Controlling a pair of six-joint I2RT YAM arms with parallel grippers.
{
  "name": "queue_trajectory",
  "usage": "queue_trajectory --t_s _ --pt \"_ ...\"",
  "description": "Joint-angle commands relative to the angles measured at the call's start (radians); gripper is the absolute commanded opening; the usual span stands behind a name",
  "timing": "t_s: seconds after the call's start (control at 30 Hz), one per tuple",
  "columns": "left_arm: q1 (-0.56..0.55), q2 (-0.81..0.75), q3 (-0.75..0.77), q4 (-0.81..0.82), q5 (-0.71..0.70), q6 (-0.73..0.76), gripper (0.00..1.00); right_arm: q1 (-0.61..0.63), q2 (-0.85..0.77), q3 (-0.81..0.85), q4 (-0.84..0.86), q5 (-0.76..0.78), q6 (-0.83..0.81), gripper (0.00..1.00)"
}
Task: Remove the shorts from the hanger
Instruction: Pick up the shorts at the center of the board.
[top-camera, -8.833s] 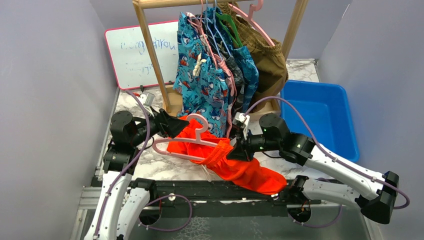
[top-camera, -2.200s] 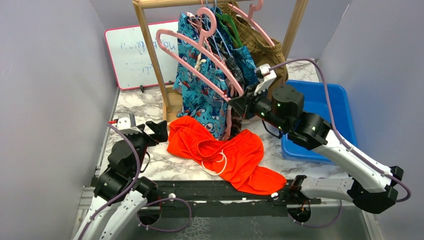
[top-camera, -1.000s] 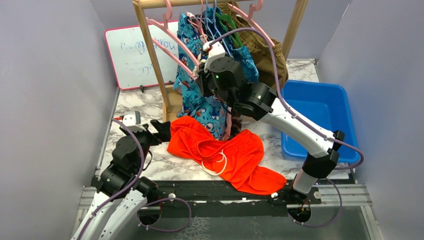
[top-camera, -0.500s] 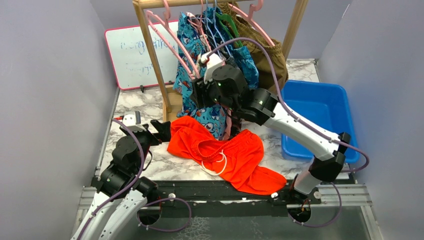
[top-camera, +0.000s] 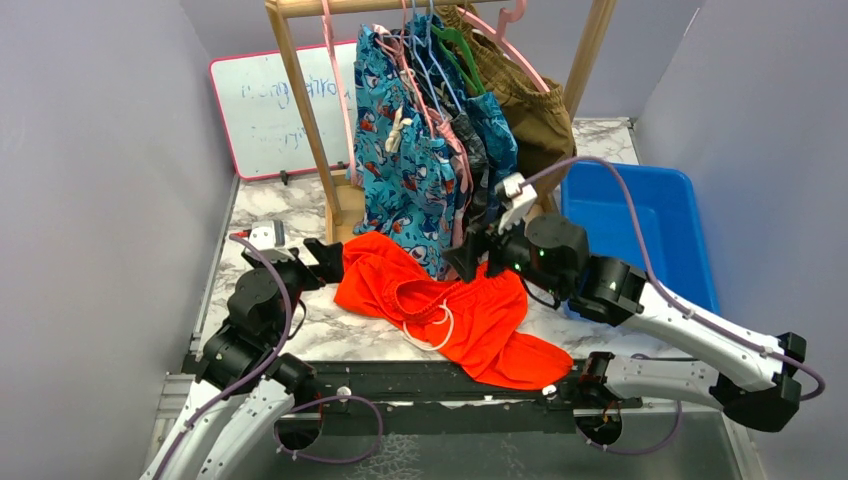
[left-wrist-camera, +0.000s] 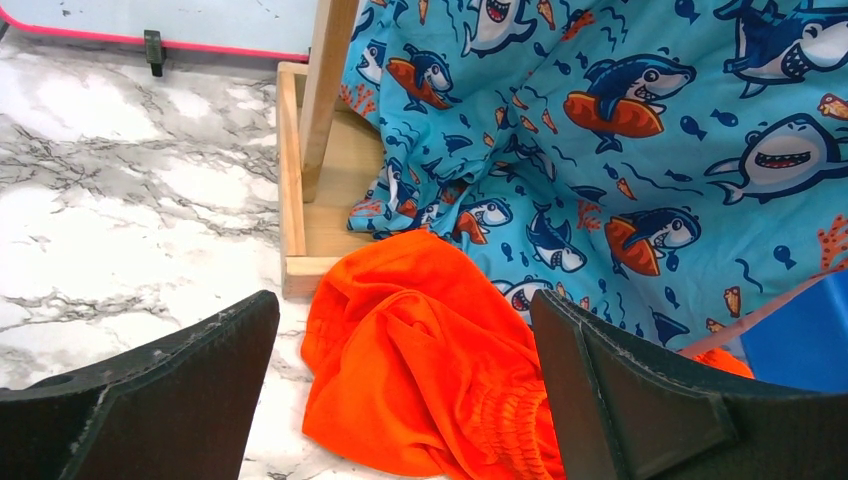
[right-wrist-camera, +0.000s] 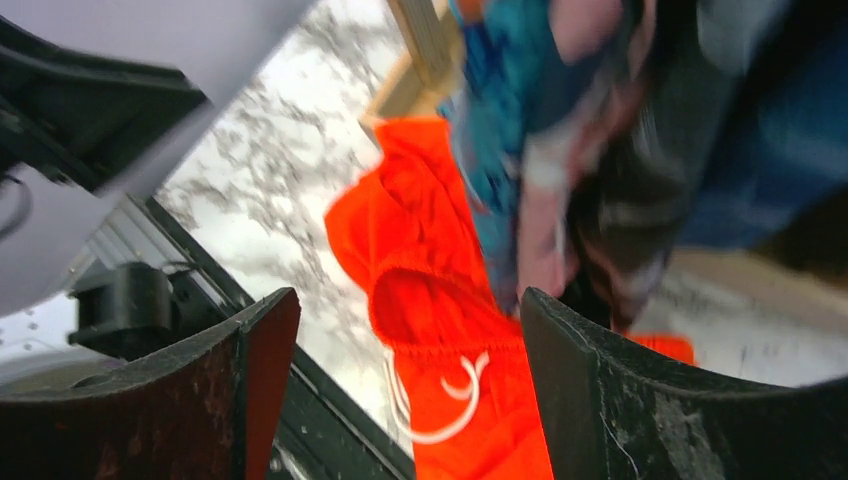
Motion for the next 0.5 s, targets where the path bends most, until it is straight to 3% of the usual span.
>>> queue_trajectory --t_s 0.0,0.2,0.33,0.47 --pt "0.001 0.011 0.01 0.005 0.024 0.0 0.99 0.005 -0.079 -0.225 -0.022 0.081 0.197 0.83" --pt "0.001 0.026 0.011 0.006 0.024 0.0 0.99 0.005 -0.075 -0.444 -0.008 -0.001 0.532 0.81" --pt "0.001 0.035 0.012 0.006 0.029 0.0 0.99 0.008 0.02 -0.469 0.086 -0.033 0.726 0.81" --pt "0.001 0.036 0.011 0.006 0.033 0.0 0.99 0.056 0.193 -0.36 0.035 0.081 0.861 0.84"
